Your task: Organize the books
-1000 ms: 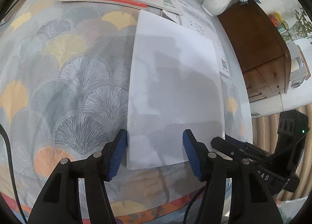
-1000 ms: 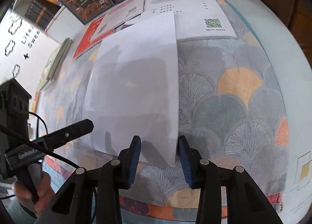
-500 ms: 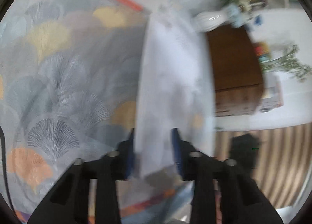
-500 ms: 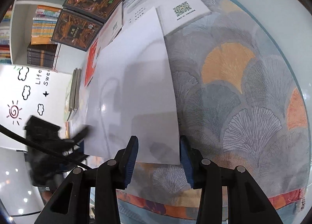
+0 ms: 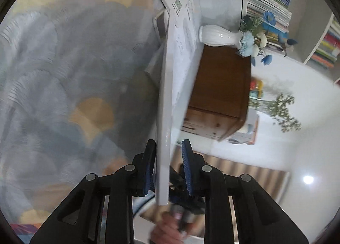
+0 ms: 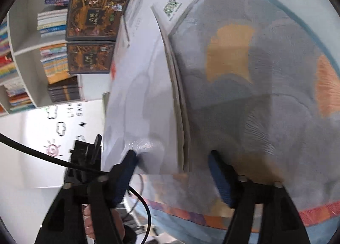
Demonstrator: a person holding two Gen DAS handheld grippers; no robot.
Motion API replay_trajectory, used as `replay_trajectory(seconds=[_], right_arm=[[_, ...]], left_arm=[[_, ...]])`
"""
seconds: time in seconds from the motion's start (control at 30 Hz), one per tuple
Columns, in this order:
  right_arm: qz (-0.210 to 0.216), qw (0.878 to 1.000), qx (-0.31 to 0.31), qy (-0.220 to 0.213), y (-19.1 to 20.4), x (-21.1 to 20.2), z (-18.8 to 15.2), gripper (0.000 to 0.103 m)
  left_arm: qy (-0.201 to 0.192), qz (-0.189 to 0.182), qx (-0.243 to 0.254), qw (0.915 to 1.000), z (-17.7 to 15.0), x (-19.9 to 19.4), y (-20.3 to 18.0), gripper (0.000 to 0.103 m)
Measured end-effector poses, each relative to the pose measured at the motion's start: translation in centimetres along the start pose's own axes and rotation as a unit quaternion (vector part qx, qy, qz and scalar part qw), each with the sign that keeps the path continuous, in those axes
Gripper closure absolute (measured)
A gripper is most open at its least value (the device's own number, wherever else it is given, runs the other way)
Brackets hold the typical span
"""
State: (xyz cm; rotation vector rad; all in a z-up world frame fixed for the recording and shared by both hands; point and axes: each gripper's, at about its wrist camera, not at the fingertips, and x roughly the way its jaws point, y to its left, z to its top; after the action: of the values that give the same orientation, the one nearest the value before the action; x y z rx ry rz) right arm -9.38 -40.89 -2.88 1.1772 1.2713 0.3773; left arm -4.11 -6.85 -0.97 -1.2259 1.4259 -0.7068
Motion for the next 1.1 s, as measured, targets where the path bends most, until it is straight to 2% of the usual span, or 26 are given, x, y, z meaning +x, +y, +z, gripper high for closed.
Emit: replay_trajectory(seconds=[0.07, 0.1, 0.13, 0.17, 0.23, 0.3, 0.33, 0.37, 0.43, 0.47, 0.53, 0.57, 0.67, 0.73, 0.83, 0.93, 1.1], right_arm=[[0.015, 1.000, 0.001, -0.001, 0.1, 0.5, 0.5, 0.033], [0.020, 1.000, 0.004, -0.005, 0.1, 0.6, 0.7, 0.037], [0.023, 1.000, 0.007, -0.011, 0.2, 0.6, 0.9, 0.048], [0.025, 0.999, 0.008, -0.018, 0.4, 0.6, 1.0, 0.049], [0.009, 1.000, -0.004, -0.030, 0.9, 0.4, 0.9, 0.065], [-0.031, 0.998, -0.039, -0.042, 1.9, 0.1, 0.3, 0.067], [-0.054, 0.996, -0.058, -0.048, 2.4, 0.1, 0.1, 0.069], [-0.087, 0.991, -0.088, -0.054, 3.3, 0.2, -0.3, 0.069], [-0.135, 0.980, -0.133, -0.062, 4.7, 0.4, -1.0, 0.070], [-0.152, 0.975, -0.152, -0.065, 5.3, 0.5, -1.4, 0.070], [-0.189, 0.959, -0.199, -0.074, 7.1, 0.8, -2.4, 0.070], [-0.211, 0.947, -0.230, -0.079, 8.1, 1.1, -3.1, 0.070], [-0.242, 0.923, -0.285, -0.089, 10.2, 1.5, -4.5, 0.070], [-0.246, 0.916, -0.304, -0.093, 11.2, 1.7, -5.1, 0.070], [-0.256, 0.902, -0.335, -0.094, 13.1, 2.2, -6.3, 0.070], [-0.261, 0.891, -0.359, -0.097, 15.5, 3.2, -7.4, 0.070], [-0.229, 0.896, -0.367, -0.097, 20.1, 5.4, -8.4, 0.070]], left_arm=[[0.013, -0.008, -0.004, 0.9999, -0.1, -0.1, -0.1, 0.082], [0.018, -0.010, -0.008, 0.9998, -0.1, 0.1, 0.0, 0.082], [0.019, -0.004, -0.009, 0.9998, -0.3, 0.1, 0.2, 0.082], [0.018, 0.005, -0.007, 0.9998, -0.3, 0.1, 0.2, 0.082], [0.008, 0.034, 0.004, 0.9994, -0.2, 0.2, 0.0, 0.082], [0.008, 0.065, 0.021, 0.9976, 0.0, 0.2, -0.2, 0.082], [0.007, 0.097, 0.044, 0.9943, -0.3, 0.3, -0.5, 0.082], [0.007, 0.124, 0.065, 0.9901, -0.4, 0.4, -0.8, 0.082], [0.003, 0.183, 0.117, 0.9761, -1.0, 1.0, -2.1, 0.082], [-0.006, 0.219, 0.154, 0.9635, -1.7, 1.2, -2.9, 0.082], [-0.024, 0.263, 0.214, 0.9402, -2.9, 1.3, -4.5, 0.082], [-0.029, 0.273, 0.231, 0.9334, -3.3, 1.2, -5.0, 0.082], [-0.043, 0.297, 0.274, 0.9137, -4.1, 0.5, -6.3, 0.081], [-0.052, 0.301, 0.296, 0.9048, -4.5, -0.4, -7.3, 0.082], [-0.057, 0.299, 0.324, 0.8959, -4.6, -1.9, -8.5, 0.082], [-0.061, 0.271, 0.327, 0.9031, -4.2, -4.4, -8.7, 0.082], [-0.077, 0.243, 0.314, 0.9144, -2.5, -9.8, -9.0, 0.081]])
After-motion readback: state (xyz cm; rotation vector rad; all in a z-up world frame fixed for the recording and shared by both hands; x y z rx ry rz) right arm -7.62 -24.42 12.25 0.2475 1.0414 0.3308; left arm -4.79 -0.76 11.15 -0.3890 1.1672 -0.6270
